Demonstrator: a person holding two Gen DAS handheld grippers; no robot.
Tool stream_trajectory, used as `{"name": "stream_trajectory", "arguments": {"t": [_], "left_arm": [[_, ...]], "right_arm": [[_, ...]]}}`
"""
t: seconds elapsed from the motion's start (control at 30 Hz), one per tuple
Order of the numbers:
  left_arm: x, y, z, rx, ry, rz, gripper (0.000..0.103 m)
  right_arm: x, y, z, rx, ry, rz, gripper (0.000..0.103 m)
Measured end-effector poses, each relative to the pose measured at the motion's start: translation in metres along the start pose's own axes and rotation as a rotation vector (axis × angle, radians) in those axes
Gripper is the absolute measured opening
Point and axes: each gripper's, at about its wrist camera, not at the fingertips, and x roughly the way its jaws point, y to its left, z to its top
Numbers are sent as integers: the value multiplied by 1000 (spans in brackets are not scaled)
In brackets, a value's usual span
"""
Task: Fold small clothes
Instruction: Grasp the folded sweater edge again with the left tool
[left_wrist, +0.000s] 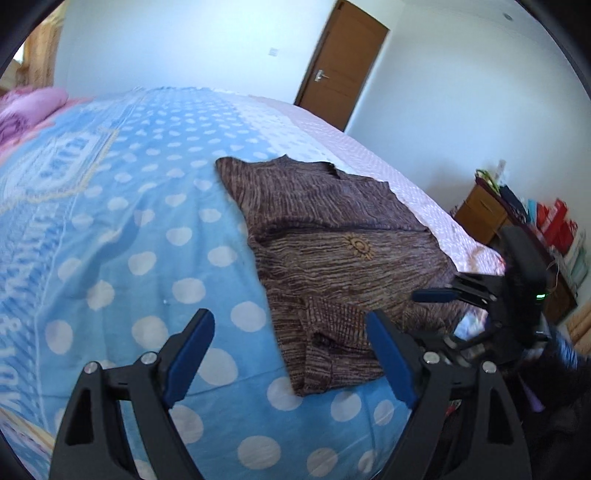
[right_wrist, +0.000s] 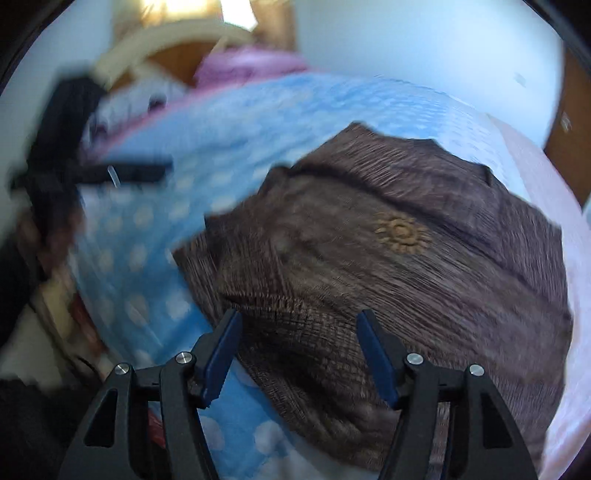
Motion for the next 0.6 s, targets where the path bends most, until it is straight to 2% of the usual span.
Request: {"name": "stream_trajectory", "arguments": {"t": [0.03, 0.07, 0.17, 0.23, 0.3, 0.37, 0.5, 0.6], "left_arm": [[-1, -1, 1, 14, 1, -3, 87], [-2, -2, 2, 27, 3, -8, 87], [4, -5, 6, 52, 14, -21, 87], [13, -8, 8, 65, 33, -40, 87], [25, -12, 10, 82, 57, -58, 87], [39, -17, 13, 98, 82, -85, 87], [63, -27, 21, 135, 102, -132, 87], [81, -30, 26, 143, 110, -164, 80]], "right_arm": [[4, -5, 2, 6, 9, -19, 16], [7, -15, 4, 61, 9, -9, 10], [11, -71, 2, 358, -43, 12, 9], [13, -95, -7, 498, -91, 22, 10], [10, -111, -20, 610, -114, 115, 10], [2, -114, -27, 643, -131, 157, 10], [-27, -104, -35, 617, -187, 105, 10], [-46, -100, -44, 610, -204, 74, 10]]}}
